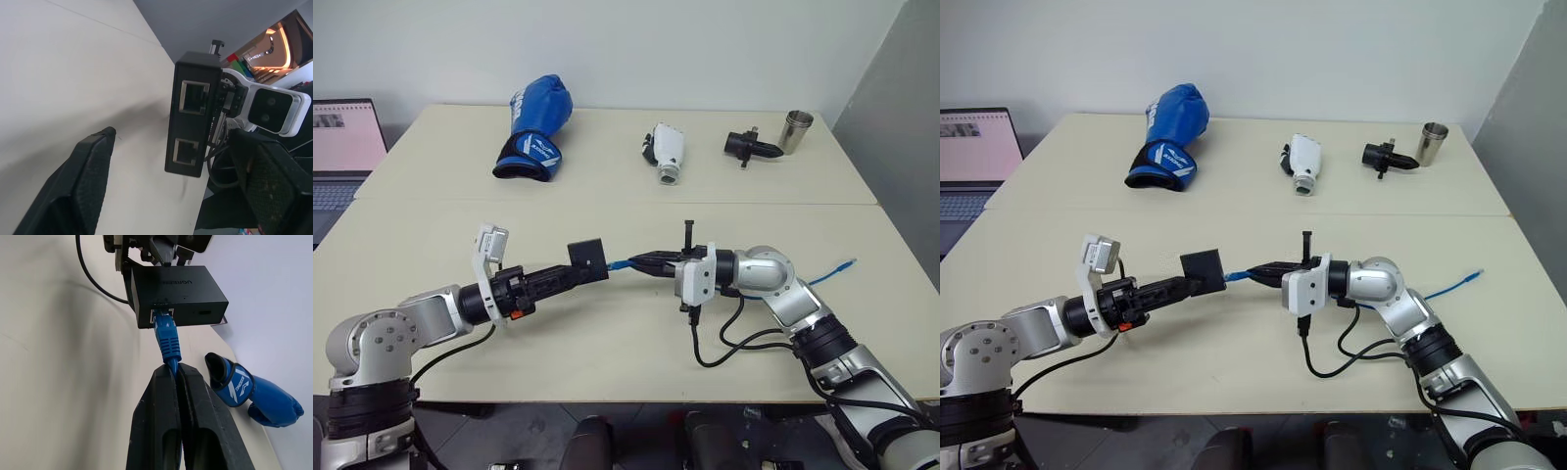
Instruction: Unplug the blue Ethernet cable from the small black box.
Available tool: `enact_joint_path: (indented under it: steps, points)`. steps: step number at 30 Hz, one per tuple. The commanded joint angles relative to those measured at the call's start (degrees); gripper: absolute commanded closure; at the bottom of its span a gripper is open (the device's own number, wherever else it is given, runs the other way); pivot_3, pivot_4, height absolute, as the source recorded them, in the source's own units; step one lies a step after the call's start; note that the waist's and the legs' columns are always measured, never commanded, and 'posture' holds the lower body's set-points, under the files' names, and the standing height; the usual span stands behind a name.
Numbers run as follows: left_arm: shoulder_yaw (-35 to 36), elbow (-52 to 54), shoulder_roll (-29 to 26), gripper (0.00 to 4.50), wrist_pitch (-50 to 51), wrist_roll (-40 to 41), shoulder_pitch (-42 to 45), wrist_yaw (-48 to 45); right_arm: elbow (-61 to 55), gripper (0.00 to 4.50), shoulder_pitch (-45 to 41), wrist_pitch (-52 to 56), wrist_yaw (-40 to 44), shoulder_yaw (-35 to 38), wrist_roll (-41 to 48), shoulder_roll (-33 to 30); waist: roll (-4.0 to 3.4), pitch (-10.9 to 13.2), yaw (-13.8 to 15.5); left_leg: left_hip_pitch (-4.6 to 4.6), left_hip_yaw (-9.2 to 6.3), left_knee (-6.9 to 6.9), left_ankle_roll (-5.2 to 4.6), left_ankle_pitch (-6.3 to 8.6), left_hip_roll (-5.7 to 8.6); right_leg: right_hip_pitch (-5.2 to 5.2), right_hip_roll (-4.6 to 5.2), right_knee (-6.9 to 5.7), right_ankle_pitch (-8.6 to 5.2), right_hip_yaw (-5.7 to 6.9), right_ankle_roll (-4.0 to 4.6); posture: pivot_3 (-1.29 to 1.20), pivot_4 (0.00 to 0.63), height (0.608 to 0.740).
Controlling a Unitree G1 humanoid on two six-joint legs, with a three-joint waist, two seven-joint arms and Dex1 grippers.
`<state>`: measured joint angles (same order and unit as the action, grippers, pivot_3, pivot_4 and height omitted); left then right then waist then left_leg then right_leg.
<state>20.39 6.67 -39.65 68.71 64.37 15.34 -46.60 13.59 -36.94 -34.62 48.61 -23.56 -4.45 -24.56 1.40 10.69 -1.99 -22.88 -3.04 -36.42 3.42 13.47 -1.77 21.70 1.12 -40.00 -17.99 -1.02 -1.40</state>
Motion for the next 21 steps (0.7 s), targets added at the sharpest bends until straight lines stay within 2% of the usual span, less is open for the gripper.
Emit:
enact_joint_path:
  steps: [1,11,17,21]
  points:
    - [0.42,1.81,-0.16,1.61,0.26,1.87,0.68,0.08,-1.5,4.5,-1.32,-2.21,-0.23,1.4,0.19,0.09,0.0,0.0,0.02,0.0,0.0,0.0,0.0,0.0,0.0,0.0,0.0,0.0,0.0,0.0,0.0,0.0,0.15,0.74]
    - [-0.37,2.03,-0.5,3.59,0.01,2.05,0.27,-0.53,-1.44,4.5,-1.33,-5.11,-0.88,1.5,0.27,0.72,0.0,0.0,0.15,0.0,0.0,0.0,0.0,0.0,0.03,-0.01,0.0,0.01,0.0,0.01,0.0,0.0,0.15,0.74]
    - [-0.73,1.88,-0.93,3.72,-0.36,1.93,0.63,-0.47,-3.74,4.5,0.2,-2.17,1.79,1.1,3.38,0.18,0.0,0.0,0.14,0.0,-0.01,-0.01,0.0,0.0,0.01,-0.02,0.01,0.01,0.0,0.01,0.0,0.0,0.15,0.74]
    - [-1.29,1.88,-1.37,3.72,-0.91,1.2,1.29,-0.55,-7.04,3.54,1.61,0.45,2.85,1.49,4.43,-0.98,0.0,0.0,0.18,0.0,-0.02,-0.01,0.0,0.0,0.02,-0.04,0.01,0.01,0.0,0.01,0.0,0.0,0.15,0.74]
